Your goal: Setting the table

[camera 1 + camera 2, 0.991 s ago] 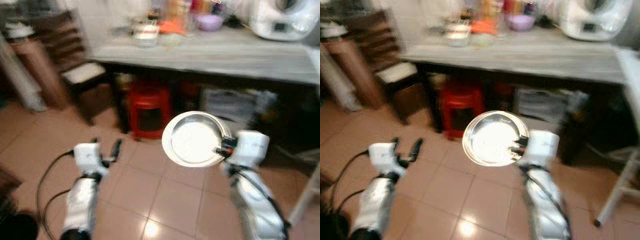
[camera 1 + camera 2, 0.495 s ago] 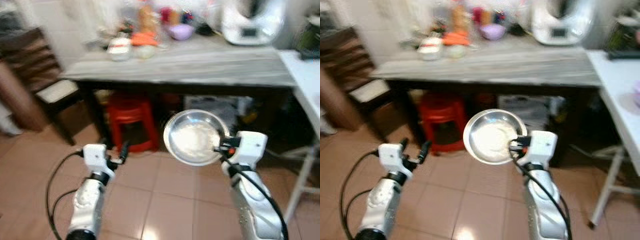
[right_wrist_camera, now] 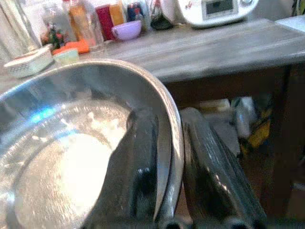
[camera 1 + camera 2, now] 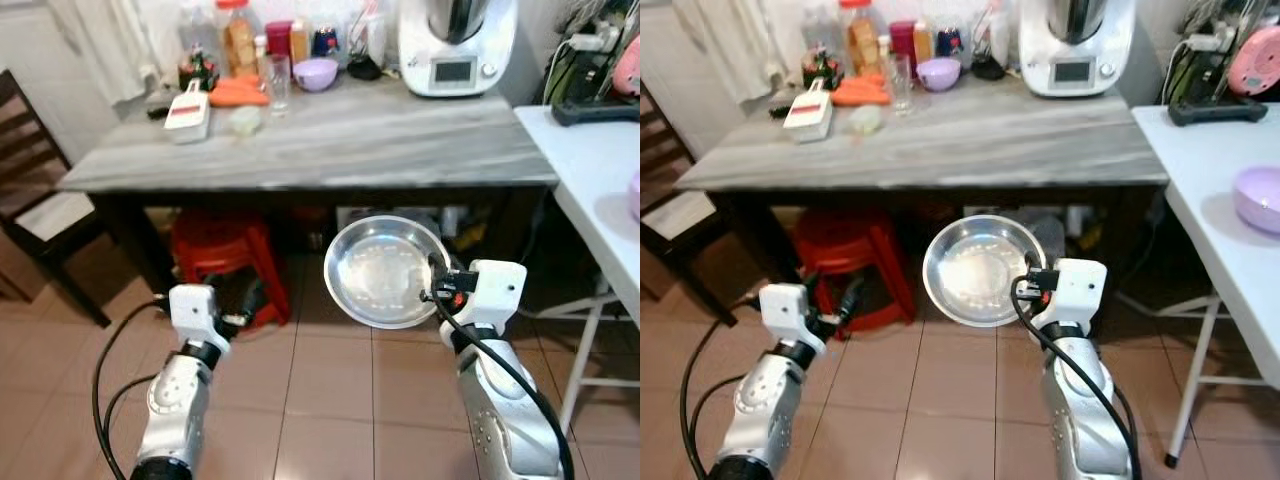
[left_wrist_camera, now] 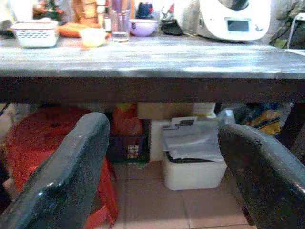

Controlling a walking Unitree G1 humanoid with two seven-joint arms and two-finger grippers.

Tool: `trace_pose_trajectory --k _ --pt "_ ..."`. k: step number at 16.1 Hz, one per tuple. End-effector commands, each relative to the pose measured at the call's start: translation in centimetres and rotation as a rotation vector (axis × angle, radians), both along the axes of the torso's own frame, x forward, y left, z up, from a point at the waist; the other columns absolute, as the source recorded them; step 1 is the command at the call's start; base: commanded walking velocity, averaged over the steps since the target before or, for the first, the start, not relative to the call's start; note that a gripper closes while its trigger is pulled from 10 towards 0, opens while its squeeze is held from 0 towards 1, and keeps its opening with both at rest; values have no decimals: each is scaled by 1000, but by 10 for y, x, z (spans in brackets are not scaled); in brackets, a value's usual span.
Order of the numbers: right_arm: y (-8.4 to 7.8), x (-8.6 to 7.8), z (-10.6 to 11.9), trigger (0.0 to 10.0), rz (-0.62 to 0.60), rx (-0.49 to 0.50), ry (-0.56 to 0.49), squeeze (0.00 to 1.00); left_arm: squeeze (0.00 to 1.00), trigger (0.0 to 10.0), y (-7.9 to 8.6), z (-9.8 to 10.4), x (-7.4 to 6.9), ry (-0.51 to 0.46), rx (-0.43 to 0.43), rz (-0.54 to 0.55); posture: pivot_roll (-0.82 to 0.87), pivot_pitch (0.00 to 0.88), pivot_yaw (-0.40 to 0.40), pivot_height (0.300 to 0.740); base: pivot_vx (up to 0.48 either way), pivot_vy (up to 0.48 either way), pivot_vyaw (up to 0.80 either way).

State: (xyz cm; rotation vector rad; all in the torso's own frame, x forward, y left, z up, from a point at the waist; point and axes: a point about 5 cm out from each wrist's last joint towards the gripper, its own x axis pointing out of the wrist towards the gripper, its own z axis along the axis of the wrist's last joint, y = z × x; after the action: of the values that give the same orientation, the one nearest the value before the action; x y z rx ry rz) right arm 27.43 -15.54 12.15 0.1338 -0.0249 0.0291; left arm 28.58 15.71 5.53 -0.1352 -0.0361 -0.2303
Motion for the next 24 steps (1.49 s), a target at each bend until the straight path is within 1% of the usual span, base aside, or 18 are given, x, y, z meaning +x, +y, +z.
trace_pose_trajectory --k 1,2,11,14,24 --pt "-5 1 5 10000 -15 -5 -26 0 0 10000 -6 4 3 -14 -3 -24 -142 0 97 740 330 0 606" --pt "-5 1 5 10000 -17 -3 -27 0 0 10000 -7 5 3 -14 -4 -26 -142 0 97 740 330 0 756" --pt "-6 3 5 10000 -34 14 -24 0 0 10000 -12 5 3 -11 -13 -52 -145 0 97 740 331 0 0" --pt "-7 3 5 10000 -34 13 -25 0 0 10000 -13 4 3 -11 -19 -60 -148 0 95 740 354 0 -321" --pt "-8 5 5 10000 -32 0 -30 0 0 10000 -18 4 3 -10 -29 -83 -145 0 93 740 480 0 0"
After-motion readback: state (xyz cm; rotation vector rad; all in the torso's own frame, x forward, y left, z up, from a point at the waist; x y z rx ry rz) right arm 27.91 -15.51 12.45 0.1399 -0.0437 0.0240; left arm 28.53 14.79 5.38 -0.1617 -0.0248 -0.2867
